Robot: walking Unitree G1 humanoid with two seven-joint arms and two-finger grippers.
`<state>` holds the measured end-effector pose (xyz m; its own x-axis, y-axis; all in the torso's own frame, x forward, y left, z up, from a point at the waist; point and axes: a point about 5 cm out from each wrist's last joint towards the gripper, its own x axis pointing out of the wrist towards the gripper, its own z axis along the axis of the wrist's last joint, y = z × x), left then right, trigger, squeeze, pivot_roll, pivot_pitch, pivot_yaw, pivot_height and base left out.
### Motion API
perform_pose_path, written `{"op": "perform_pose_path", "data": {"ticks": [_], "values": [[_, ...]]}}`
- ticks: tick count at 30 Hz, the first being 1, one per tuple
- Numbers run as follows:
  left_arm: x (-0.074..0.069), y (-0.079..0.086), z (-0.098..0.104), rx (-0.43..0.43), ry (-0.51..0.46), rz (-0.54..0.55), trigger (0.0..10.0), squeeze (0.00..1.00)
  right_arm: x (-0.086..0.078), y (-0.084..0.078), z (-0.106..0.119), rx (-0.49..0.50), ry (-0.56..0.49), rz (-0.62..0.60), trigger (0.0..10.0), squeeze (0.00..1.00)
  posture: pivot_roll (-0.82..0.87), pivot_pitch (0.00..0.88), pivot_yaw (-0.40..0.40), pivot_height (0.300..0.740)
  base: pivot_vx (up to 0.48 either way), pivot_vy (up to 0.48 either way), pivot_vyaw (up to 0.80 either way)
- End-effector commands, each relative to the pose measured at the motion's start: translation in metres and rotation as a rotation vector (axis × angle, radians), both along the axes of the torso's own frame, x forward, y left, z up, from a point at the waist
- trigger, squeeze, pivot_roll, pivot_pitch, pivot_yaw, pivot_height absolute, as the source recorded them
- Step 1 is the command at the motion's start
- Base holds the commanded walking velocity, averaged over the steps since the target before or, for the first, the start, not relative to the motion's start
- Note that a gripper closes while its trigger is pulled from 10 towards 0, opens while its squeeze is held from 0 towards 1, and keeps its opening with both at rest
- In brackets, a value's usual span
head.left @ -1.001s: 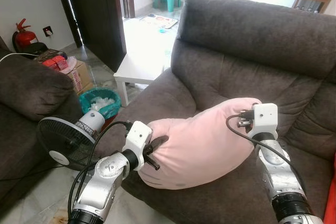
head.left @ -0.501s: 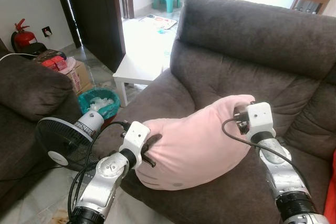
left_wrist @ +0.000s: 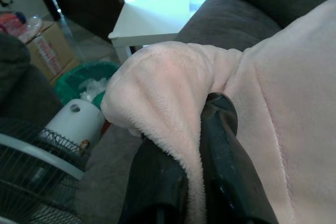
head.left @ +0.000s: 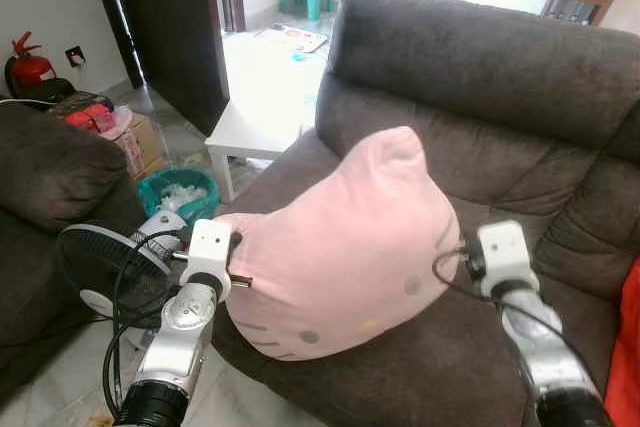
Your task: Move the pillow to the sofa from floor
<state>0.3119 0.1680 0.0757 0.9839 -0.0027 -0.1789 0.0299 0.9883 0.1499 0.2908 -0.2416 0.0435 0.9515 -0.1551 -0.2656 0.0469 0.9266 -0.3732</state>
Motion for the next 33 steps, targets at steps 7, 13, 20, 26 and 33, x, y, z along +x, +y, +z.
{"op": "perform_pose_path", "data": {"ticks": [7,13,20,26,33], "values": [[0.002,-0.034,0.008,-0.126,-0.028,-0.242,10.0,0.00,-0.030,0.004,-0.042,0.072,0.144,-0.054,10.0,0.00,0.08,0.000,-0.055,0.740,0.000,0.000,0.00],[0.008,-0.049,0.013,-0.116,-0.006,-0.404,10.0,0.00,-0.047,0.008,-0.064,0.147,0.211,-0.086,10.0,0.00,0.08,0.000,-0.055,0.740,0.000,0.000,0.00],[0.021,-0.045,0.016,-0.101,-0.021,-0.349,10.0,0.00,-0.064,0.019,-0.084,0.196,0.293,-0.100,10.0,0.00,0.07,0.000,-0.057,0.740,0.000,0.000,0.00],[0.029,-0.016,0.013,-0.096,-0.033,-0.058,10.0,0.00,-0.089,0.020,-0.105,0.217,0.402,-0.162,10.0,0.00,0.07,0.000,-0.060,0.740,0.000,0.000,0.00],[0.025,0.009,0.012,-0.187,-0.063,0.156,10.0,0.00,-0.101,0.020,-0.112,0.223,0.438,-0.173,10.0,0.00,0.08,0.000,-0.060,0.740,0.000,0.000,0.00]]}}
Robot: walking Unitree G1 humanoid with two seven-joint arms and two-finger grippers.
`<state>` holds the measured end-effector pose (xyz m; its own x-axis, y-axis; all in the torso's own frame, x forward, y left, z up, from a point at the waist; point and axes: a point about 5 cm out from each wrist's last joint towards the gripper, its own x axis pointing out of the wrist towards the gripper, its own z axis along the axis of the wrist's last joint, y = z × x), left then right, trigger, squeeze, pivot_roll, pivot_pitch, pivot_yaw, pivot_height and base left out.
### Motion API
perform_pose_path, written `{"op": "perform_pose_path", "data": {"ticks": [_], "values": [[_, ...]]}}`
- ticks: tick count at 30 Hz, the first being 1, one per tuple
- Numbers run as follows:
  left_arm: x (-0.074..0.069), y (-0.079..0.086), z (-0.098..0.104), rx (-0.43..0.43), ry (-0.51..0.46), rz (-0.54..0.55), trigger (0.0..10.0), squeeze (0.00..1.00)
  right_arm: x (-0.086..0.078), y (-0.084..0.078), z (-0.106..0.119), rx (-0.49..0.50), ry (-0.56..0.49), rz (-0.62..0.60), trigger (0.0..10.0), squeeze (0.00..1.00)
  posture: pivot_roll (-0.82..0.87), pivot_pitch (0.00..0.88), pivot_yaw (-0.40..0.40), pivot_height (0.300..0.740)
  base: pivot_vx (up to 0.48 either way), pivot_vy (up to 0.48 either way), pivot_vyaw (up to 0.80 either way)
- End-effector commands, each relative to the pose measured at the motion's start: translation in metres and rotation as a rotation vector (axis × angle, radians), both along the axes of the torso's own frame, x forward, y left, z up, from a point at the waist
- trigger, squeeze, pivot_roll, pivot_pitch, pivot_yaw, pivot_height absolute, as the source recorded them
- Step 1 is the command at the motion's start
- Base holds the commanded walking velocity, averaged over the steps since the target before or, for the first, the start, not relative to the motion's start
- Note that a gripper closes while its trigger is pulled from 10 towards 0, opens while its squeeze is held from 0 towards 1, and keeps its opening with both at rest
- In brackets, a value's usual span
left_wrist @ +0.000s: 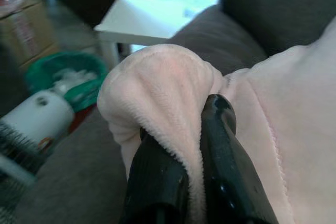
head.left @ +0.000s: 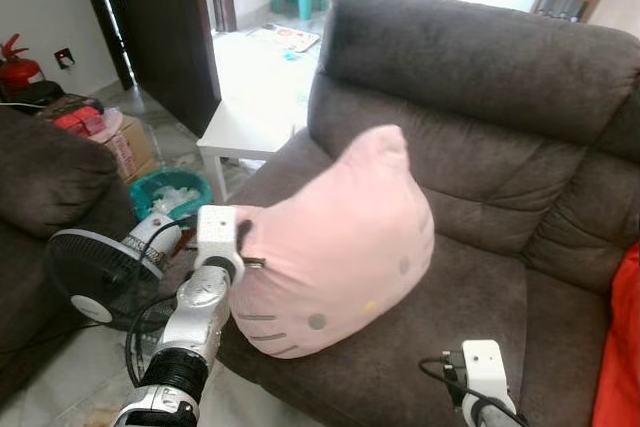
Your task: Move the pillow to the sofa from floor
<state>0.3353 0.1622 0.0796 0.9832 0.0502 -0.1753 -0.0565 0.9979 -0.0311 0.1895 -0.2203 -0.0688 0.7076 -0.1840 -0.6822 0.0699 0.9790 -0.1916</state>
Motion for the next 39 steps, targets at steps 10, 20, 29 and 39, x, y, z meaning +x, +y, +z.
{"op": "perform_pose_path", "data": {"ticks": [10,20,29,39], "values": [[-0.007,-0.045,-0.001,0.028,-0.029,-0.432,10.0,0.00,-0.021,-0.012,-0.009,0.014,0.063,-0.050,10.0,0.00,0.07,0.000,-0.057,0.740,0.000,0.000,0.00],[-0.008,-0.038,0.014,0.055,-0.157,-0.383,10.0,0.00,-0.034,-0.008,-0.017,0.065,0.116,-0.096,10.0,0.00,0.08,0.000,-0.058,0.740,0.000,0.000,0.00],[-0.011,-0.034,0.031,0.086,-0.265,-0.349,10.0,1.00,-0.065,-0.007,-0.030,0.099,0.240,-0.168,10.0,0.00,0.08,0.000,-0.054,0.740,0.000,0.000,0.00],[-0.017,-0.044,0.023,0.083,-0.235,-0.398,10.0,1.00,-0.059,-0.003,-0.029,0.109,0.219,-0.160,10.0,0.00,0.09,0.000,-0.050,0.740,0.000,0.000,0.00]]}}
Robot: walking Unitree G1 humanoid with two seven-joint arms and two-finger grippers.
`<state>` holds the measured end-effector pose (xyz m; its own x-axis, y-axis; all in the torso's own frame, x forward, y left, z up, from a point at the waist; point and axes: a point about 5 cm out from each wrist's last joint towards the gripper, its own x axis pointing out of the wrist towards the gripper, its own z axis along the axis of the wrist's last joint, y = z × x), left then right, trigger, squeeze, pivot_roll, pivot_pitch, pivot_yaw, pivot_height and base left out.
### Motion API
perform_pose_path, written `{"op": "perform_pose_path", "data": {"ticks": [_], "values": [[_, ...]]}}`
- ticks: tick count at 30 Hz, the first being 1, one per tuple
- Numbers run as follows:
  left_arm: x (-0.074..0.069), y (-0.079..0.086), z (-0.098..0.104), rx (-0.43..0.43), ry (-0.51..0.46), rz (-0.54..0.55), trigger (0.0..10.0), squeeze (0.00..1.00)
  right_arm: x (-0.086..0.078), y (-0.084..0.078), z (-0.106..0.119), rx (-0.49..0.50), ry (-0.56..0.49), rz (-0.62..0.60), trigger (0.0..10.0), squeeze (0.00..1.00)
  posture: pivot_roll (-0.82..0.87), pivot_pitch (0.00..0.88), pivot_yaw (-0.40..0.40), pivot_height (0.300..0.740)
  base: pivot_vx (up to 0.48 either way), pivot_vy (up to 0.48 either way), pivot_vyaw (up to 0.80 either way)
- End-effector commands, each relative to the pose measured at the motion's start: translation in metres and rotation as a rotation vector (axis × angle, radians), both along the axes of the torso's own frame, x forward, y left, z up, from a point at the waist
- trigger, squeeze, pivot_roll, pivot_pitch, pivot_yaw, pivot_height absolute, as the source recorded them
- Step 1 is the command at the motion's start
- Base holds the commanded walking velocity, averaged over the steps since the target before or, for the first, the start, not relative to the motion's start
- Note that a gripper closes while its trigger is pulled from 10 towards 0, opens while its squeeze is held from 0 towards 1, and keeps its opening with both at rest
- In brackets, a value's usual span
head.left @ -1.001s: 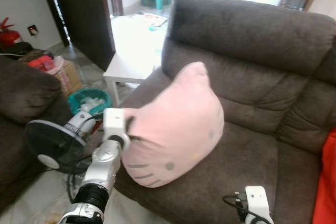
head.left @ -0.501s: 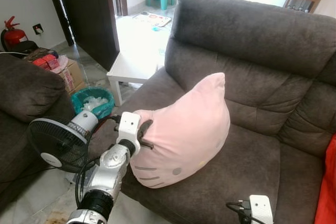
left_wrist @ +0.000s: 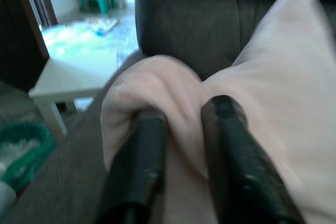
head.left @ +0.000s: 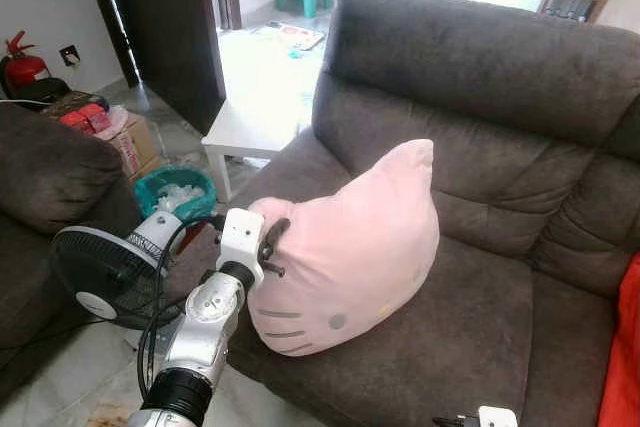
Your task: Move the pillow to the sofa from floor
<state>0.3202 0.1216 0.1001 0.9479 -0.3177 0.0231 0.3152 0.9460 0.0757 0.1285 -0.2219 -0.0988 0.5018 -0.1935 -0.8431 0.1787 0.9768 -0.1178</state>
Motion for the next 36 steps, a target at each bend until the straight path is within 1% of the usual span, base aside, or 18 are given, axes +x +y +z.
{"op": "perform_pose_path", "data": {"ticks": [1,10,14,16,17,18,19,20,24,26,27,28,30,32,34,36], "values": [[-0.002,-0.004,0.002,0.001,-0.018,-0.022,10.0,1.00,0.002,-0.001,0.001,0.003,-0.013,-0.014,10.0,0.00,0.09,0.000,-0.049,0.740,0.000,0.000,0.00],[-0.003,-0.004,0.009,0.004,-0.045,-0.023,10.0,1.00,0.002,-0.001,0.001,0.001,-0.016,-0.019,10.0,0.00,0.09,0.000,-0.047,0.740,0.000,0.000,0.00],[-0.007,-0.003,0.013,0.035,-0.085,-0.020,10.0,1.00,0.002,0.000,0.001,0.004,-0.016,-0.019,10.0,0.00,0.10,0.000,-0.047,0.740,0.000,0.000,0.00],[-0.010,-0.001,0.017,0.069,-0.121,-0.010,10.0,1.00,0.002,0.000,0.001,0.006,-0.018,-0.020,10.0,0.00,0.10,0.000,-0.047,0.740,0.000,0.000,0.00],[-0.015,-0.001,0.018,0.093,-0.140,-0.010,10.0,0.83,0.002,0.000,0.001,0.007,-0.019,-0.022,10.0,0.00,0.10,0.000,-0.047,0.740,0.000,0.000,0.00],[-0.018,0.000,0.018,0.116,-0.155,-0.009,10.0,0.09,0.002,0.000,0.001,0.007,-0.019,-0.023,10.0,0.00,0.10,0.000,-0.045,0.740,0.000,0.000,0.00],[-0.021,0.002,0.017,0.136,-0.167,-0.004,10.0,0.00,0.002,0.000,0.001,0.009,-0.022,-0.026,10.0,0.00,0.10,0.000,-0.045,0.740,0.000,0.000,0.00],[-0.025,0.007,0.012,0.142,-0.163,0.036,10.0,0.00,0.002,0.001,0.001,0.015,-0.029,-0.031,10.0,0.00,0.10,0.000,-0.045,0.740,0.000,0.000,0.00],[-0.032,0.022,0.001,0.119,-0.126,0.137,10.0,0.00,0.003,0.001,0.001,0.026,-0.041,-0.043,10.0,0.00,0.10,0.000,-0.046,0.740,0.000,0.000,0.00],[-0.037,0.033,-0.007,0.182,-0.106,0.224,10.0,0.00,0.006,0.002,0.002,0.039,-0.061,-0.049,10.0,0.00,0.10,0.000,-0.048,0.740,0.000,0.000,0.00],[-0.037,0.033,-0.007,0.182,-0.106,0.224,10.0,0.00,0.006,0.002,0.002,0.039,-0.061,-0.049,10.0,0.00,0.10,0.000,-0.048,0.740,0.000,0.000,0.00],[-0.039,0.037,-0.008,0.193,-0.106,0.254,10.0,0.00,0.007,0.002,0.003,0.045,-0.069,-0.053,10.0,0.00,0.09,0.000,-0.048,0.740,0.000,0.000,0.00],[-0.041,0.039,-0.009,0.189,-0.108,0.279,10.0,0.00,0.007,0.002,0.003,0.052,-0.076,-0.062,10.0,0.00,0.09,0.000,-0.047,0.740,0.000,0.000,0.00],[-0.046,0.043,-0.011,0.210,-0.112,0.305,10.0,0.00,0.008,0.002,0.003,0.059,-0.085,-0.073,10.0,0.00,0.09,0.000,-0.045,0.740,0.000,0.000,0.00],[-0.048,0.043,-0.011,0.220,-0.116,0.310,10.0,0.00,0.007,0.002,0.003,0.060,-0.085,-0.074,10.0,0.00,0.09,0.000,-0.045,0.740,0.000,0.000,0.00],[-0.055,0.045,-0.016,0.239,-0.108,0.317,10.0,0.00,0.008,0.002,0.004,0.067,-0.090,-0.073,10.0,0.00,0.09,0.000,-0.045,0.740,0.000,0.000,0.00]]}}
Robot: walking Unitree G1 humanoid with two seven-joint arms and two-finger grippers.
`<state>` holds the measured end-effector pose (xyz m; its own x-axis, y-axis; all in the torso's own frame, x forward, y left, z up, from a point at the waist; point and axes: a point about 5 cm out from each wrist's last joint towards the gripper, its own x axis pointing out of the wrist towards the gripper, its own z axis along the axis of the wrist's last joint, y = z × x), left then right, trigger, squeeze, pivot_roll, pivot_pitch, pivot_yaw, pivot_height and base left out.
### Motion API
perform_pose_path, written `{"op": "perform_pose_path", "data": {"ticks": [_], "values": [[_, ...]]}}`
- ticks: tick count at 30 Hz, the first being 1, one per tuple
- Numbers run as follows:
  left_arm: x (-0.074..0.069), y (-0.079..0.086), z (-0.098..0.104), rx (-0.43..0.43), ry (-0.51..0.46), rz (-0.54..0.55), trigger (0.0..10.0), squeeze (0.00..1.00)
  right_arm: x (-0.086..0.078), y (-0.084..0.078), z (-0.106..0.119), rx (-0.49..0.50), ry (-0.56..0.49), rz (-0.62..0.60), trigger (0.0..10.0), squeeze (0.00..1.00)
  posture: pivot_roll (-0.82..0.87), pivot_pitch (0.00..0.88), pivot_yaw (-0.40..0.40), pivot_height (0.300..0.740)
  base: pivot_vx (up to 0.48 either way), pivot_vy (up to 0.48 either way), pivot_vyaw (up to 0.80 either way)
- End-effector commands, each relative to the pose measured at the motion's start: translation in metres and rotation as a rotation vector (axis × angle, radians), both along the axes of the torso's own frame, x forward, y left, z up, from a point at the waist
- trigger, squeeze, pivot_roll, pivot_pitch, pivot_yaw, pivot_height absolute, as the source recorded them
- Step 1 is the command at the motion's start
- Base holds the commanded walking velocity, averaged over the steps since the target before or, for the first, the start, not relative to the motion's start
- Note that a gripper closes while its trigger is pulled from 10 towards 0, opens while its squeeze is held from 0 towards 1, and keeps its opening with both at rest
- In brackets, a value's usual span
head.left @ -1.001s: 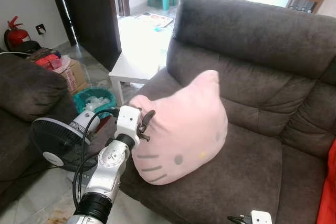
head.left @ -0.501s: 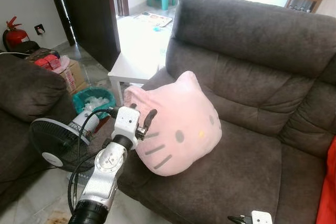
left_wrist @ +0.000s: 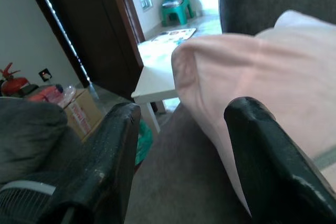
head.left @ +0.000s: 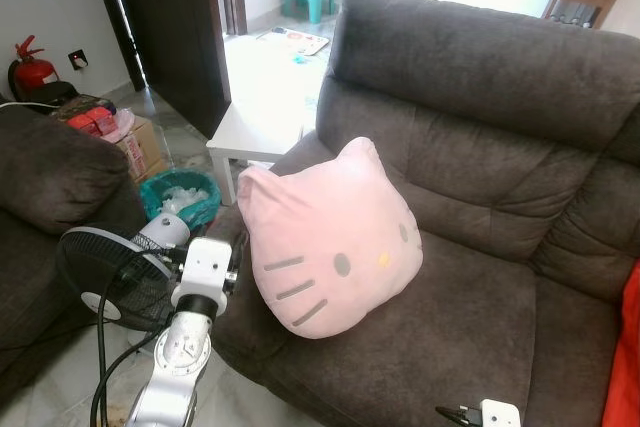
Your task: Move the pillow to the sofa from floor
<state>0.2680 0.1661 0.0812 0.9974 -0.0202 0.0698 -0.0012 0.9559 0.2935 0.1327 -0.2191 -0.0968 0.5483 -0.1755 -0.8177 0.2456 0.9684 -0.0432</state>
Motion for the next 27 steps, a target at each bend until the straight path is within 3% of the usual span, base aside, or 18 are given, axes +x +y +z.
{"op": "perform_pose_path", "data": {"ticks": [1,6,11,27], "values": [[-0.003,0.001,0.003,0.030,-0.019,0.004,10.0,0.00,0.003,0.000,0.002,0.005,-0.020,-0.011,10.0,0.00,0.09,0.000,-0.045,0.740,0.000,0.000,0.00],[-0.014,0.001,-0.014,0.081,0.020,-0.008,10.0,0.00,0.004,0.002,0.001,0.020,-0.028,0.000,10.0,0.00,0.09,0.000,-0.042,0.740,0.000,0.000,0.00],[-0.014,-0.004,-0.013,0.059,0.011,-0.007,10.0,0.00,0.003,0.002,0.001,0.025,-0.033,-0.009,10.0,0.00,0.09,0.000,-0.033,0.740,0.000,0.000,0.00],[-0.010,-0.004,-0.016,0.066,0.022,-0.029,10.0,0.00,0.003,0.006,0.001,0.042,-0.036,-0.011,10.0,0.00,0.08,0.000,-0.020,0.740,-0.210,0.000,0.00]]}}
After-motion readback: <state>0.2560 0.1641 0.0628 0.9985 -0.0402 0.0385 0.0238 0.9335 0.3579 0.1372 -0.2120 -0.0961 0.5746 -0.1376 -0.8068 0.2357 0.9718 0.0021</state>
